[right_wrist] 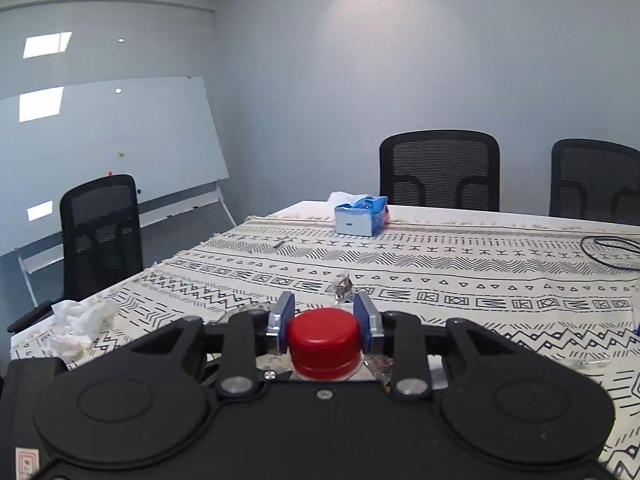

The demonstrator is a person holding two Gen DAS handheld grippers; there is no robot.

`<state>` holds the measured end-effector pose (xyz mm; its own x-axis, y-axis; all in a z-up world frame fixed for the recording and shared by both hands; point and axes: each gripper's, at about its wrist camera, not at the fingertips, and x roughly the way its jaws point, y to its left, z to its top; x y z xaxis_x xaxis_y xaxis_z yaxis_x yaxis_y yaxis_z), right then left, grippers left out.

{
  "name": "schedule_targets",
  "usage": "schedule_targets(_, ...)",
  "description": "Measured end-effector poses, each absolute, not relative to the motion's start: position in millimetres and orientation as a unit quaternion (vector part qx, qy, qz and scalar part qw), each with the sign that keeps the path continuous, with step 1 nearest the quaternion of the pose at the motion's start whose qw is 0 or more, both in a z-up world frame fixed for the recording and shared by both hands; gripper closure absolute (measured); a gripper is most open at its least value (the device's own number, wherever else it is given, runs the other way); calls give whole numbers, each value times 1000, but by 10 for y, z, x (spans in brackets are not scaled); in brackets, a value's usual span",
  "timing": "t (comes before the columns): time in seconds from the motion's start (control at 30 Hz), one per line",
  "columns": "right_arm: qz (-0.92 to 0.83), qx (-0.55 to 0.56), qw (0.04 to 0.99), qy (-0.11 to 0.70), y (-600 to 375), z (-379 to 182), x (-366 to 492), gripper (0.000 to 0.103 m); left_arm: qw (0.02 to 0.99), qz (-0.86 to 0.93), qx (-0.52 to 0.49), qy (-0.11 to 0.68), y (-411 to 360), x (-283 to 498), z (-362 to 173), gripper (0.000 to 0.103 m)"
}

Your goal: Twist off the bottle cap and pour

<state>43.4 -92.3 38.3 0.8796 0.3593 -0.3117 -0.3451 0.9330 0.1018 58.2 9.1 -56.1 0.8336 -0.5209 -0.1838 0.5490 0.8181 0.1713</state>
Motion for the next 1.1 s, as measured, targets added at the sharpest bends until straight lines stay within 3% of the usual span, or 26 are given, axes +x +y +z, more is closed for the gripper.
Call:
schedule_targets(0.27, 144, -27, 980, 132, -706, 287, 397, 70, 952, -280, 102, 69, 42, 610, -559, 44)
schedule_targets(0.63, 391, -40, 918, 62, -1332, 144, 571, 70, 941, -317, 84, 80, 73, 683, -567, 45)
schedule_targets(0.77, 337, -26, 936, 100, -1218, 241, 509, 69, 945, -306, 80, 82, 68, 711, -585, 45)
schedule_targets(0.83, 263, -24, 958, 116, -1067, 302, 412, 60, 947, -298, 85, 79, 55, 708, -595, 45)
schedule_targets(1.1, 144, -46, 981, 120, -829, 375, 112, 61, 954, -273, 102, 67, -31, 583, -610, 44)
